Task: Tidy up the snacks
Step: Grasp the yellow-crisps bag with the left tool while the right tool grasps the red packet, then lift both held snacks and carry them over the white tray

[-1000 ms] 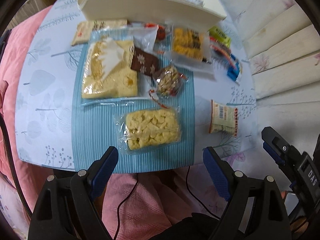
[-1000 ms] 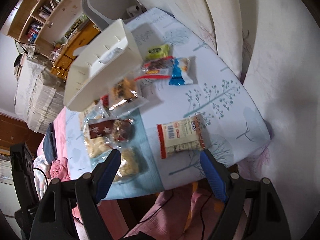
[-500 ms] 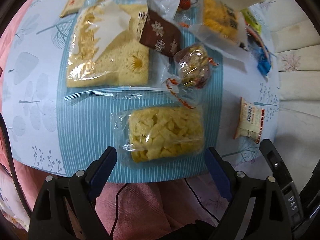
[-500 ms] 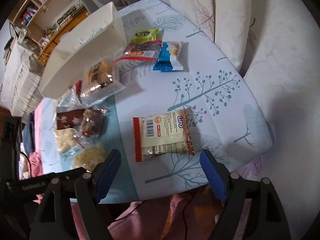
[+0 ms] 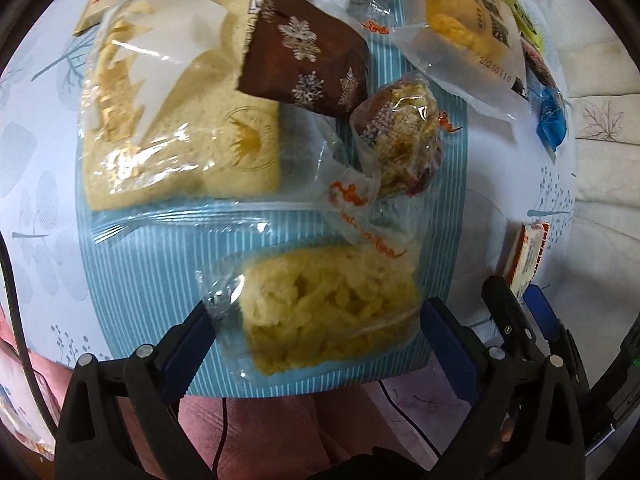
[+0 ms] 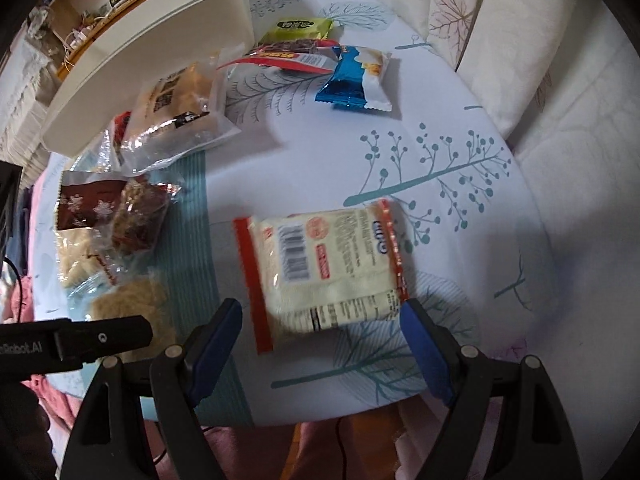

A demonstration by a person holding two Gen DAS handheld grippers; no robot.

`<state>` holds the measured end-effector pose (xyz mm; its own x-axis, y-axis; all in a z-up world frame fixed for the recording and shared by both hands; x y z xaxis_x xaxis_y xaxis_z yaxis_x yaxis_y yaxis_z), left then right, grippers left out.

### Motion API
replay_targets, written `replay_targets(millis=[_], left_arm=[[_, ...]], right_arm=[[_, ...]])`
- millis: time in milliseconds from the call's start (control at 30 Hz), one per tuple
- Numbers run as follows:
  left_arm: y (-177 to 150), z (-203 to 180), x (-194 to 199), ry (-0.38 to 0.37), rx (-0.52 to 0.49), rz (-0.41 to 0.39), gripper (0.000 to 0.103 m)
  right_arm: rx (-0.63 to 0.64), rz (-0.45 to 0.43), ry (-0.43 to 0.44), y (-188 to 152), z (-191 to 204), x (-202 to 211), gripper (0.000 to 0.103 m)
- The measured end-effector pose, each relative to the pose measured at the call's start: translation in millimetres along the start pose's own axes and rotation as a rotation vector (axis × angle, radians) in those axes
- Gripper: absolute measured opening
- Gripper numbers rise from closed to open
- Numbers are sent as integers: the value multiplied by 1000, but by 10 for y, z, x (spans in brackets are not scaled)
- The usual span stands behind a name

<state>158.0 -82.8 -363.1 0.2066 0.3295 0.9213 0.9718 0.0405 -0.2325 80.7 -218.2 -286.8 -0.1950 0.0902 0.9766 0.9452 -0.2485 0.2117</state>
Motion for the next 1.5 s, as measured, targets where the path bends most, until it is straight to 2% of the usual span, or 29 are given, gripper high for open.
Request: replay_targets(millis=[367,633,733,833,1100,1500], left_arm=[[97,-145,-112,18,11,19,99],[87,-60,-47,41,16,26,95],[79,-33,-14,53,24,23,89],[65,-4,33,51,36,17,84],[-68,152,110,60,105,19,83],[-443,416,459,73,202,-25,83]], right_arm=[[19,-24,-82,5,-44,-97,82],[13,-28,-76,88,-75,-134,81],[17,-33,-71,69,-96,-109,76],[34,-33,-72,33,-91,-29,67],[54,-44,-55,-4,-119,142,51],[114,-105,-19,42,-146,444,48]])
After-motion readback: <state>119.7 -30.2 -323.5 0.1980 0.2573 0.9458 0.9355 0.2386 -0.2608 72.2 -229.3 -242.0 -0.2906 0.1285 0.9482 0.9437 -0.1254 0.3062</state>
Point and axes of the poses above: each gripper's, at about its wrist camera, not at the fingertips, and x roughly against the way its jaws point, z to its left, y to its top, the point moved 3 cm from there along -x, roughly the way its jaws point, and after that the axes turned 6 degrees about -y, right-handed, at the moved point
